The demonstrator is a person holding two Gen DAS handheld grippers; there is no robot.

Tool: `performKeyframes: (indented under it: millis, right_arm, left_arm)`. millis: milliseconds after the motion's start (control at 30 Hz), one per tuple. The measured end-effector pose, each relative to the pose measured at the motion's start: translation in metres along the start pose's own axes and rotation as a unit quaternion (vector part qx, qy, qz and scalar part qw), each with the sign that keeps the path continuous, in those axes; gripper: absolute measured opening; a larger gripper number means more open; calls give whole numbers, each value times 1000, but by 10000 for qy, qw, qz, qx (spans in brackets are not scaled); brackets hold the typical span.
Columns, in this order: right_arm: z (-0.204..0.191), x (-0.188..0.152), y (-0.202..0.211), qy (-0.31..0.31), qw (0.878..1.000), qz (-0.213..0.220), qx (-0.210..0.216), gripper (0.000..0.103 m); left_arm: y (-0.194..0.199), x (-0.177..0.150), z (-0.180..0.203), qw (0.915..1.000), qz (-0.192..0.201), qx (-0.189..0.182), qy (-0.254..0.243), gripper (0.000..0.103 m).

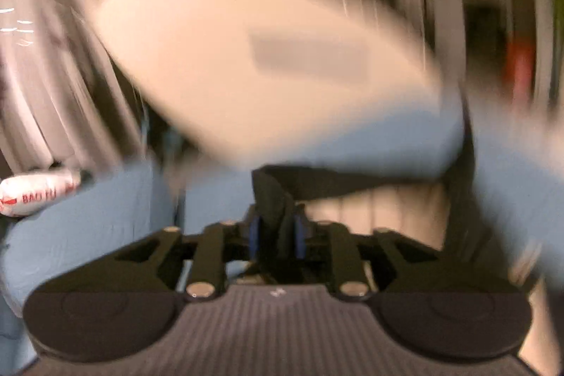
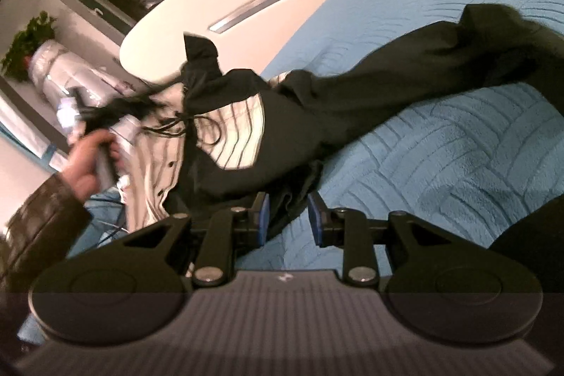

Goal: Fold clothes

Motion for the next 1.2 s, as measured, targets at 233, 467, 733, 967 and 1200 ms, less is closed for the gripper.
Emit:
performKeyframes:
  millis: [233, 467, 733, 967, 1200]
  right_arm:
    - [6, 4, -4, -295, 9992, -63, 258, 29]
    - [1, -1, -7, -210, 9995, -139, 185, 61]
    - [-3, -6, -12, -68, 9997, -232, -6, 61]
    - [-8, -12, -16, 191, 9989, -398, -123, 61]
    - [-11, -12, -18, 339, 9983, -334, -349, 61]
  left_arm:
    - [0, -33, -26, 9960, 303, 273, 796, 92]
    - [88, -79, -23, 9730, 1609, -628, 1531, 103]
    - [71, -189, 2, 9665, 1648, -1257, 1516, 103]
    - [17, -240, 27, 9908, 1304, -324, 153, 103]
    - [9, -238, 29, 9889, 1434, -322, 205, 103]
Point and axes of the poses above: each gripper's, at about its wrist camera, not at the fingertips, and y roughly against the way its jaws point, z to its right, x to its top, the point moved 4 cm from there along -y, roughly the way its jaws point, and after that the axes turned 14 degrees about -x, right-handed, at the moved point
